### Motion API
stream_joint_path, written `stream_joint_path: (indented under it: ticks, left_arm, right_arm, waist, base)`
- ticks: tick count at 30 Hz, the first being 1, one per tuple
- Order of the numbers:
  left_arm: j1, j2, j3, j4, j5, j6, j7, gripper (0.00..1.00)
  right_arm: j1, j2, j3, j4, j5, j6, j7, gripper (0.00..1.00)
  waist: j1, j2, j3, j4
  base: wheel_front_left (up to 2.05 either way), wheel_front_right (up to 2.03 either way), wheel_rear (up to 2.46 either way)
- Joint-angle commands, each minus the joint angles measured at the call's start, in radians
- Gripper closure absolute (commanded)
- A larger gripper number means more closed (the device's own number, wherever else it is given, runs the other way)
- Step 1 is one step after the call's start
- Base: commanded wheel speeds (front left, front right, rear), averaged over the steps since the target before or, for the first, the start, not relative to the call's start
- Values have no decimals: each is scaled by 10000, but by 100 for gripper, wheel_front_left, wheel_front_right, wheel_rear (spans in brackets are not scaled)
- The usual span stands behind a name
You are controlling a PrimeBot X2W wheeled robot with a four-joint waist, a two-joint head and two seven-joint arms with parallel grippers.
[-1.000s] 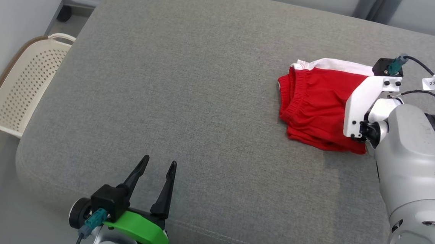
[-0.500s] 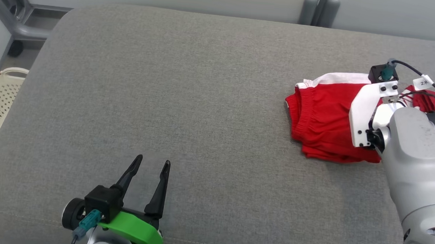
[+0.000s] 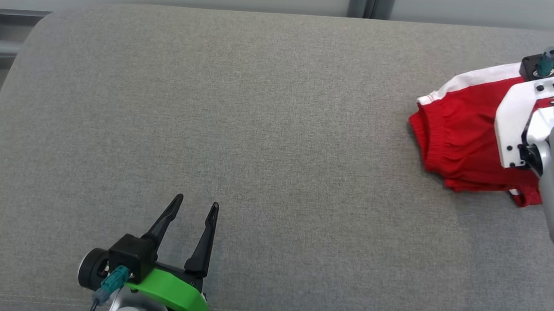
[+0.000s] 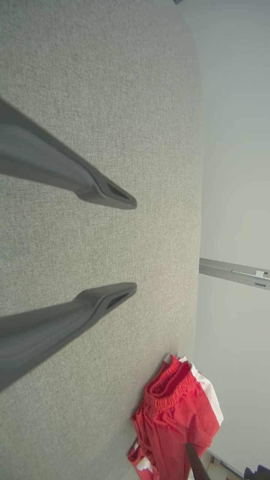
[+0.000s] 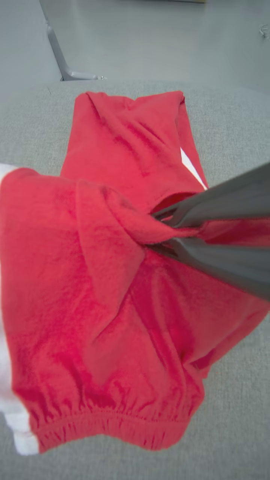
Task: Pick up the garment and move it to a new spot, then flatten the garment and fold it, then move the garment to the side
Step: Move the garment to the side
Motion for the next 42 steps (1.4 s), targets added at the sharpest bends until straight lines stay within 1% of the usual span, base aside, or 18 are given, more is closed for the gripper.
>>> stream_joint_path:
  ticks: [1, 4, 8, 9, 10, 14, 18, 21, 26, 31, 34, 36, 37, 38, 42]
  left_arm:
    - [-72, 93, -32, -54, 36, 60, 37, 0]
    - [-93, 131, -68, -92, 27, 57, 46, 0]
    - [-128, 181, -113, -147, -10, 37, 58, 0]
    - [-128, 181, -113, -147, -10, 37, 58, 0]
    - [-129, 193, -117, -154, -17, 40, 70, 0]
    - [-120, 252, -159, -173, -33, 57, 113, 0]
    - [-121, 324, -193, -228, -23, 77, 133, 0]
    - [-207, 380, -224, -294, 4, 83, 151, 0]
    - [-373, 500, -262, -429, 66, 84, 276, 0]
    - [-591, 600, -304, -599, 112, 96, 374, 0]
    - [-700, 648, -313, -669, 132, 107, 404, 0]
    - [-771, 684, -314, -706, 143, 116, 409, 0]
    - [-794, 705, -314, -717, 145, 122, 413, 0]
    - [-815, 718, -318, -727, 159, 132, 420, 0]
    - [-1001, 760, -349, -826, 266, 188, 322, 0]
  right_arm:
    - [165, -405, 319, -345, 237, -19, 284, 100]
    - [250, -817, 724, -952, 678, -19, 717, 100]
    - [448, -1590, 897, -1922, 1273, -19, 1333, 100]
    - [448, -1590, 897, -1922, 1273, -19, 1333, 100]
    - [510, -1704, 892, -2190, 1376, -19, 1469, 100]
    - [889, -2270, 595, -3172, 1638, -19, 2100, 100]
    - [1351, -2522, -143, -3800, 1550, -19, 2481, 100]
    - [1606, -2531, -981, -4050, 1155, -19, 2347, 100]
    - [1651, -2028, -2270, -4134, 217, -19, 1657, 100]
    - [1417, -1808, -3016, -3610, -614, -19, 1243, 100]
    - [1323, -1773, -3512, -3502, -1205, -19, 797, 100]
    - [1261, -1632, -3851, -3463, -1565, -19, 434, 100]
    - [1257, -1580, -3969, -3415, -1786, -19, 321, 70]
    - [1241, -1509, -4067, -3368, -1931, -19, 230, 0]
    - [1168, -1134, -4679, -3170, -2634, -19, -76, 0]
  waist:
    - [0, 0, 96, -79]
    - [0, 0, 175, -76]
    - [0, 0, 280, -8]
    - [0, 0, 280, -8]
    - [0, 0, 298, 13]
    - [0, 0, 366, 111]
    - [0, 0, 460, 177]
    - [0, 0, 622, 231]
    - [0, 0, 1036, 325]
    - [0, 0, 1539, 508]
    - [0, 0, 1818, 589]
    - [0, 0, 1987, 622]
    - [0, 0, 2062, 628]
    - [0, 0, 2128, 626]
    - [0, 0, 2275, 582]
  base:
    - [0, 0, 0]
    - [0, 0, 0]
    - [0, 0, 0]
    - [0, 0, 0]
    - [0, 0, 0]
    - [0, 0, 0]
    - [0, 0, 0]
    - [0, 0, 0]
    - [0, 0, 0]
    - [0, 0, 0]
    - [0, 0, 0]
    - [0, 0, 0]
    - [0, 0, 0]
    - [0, 0, 0]
    - [0, 0, 0]
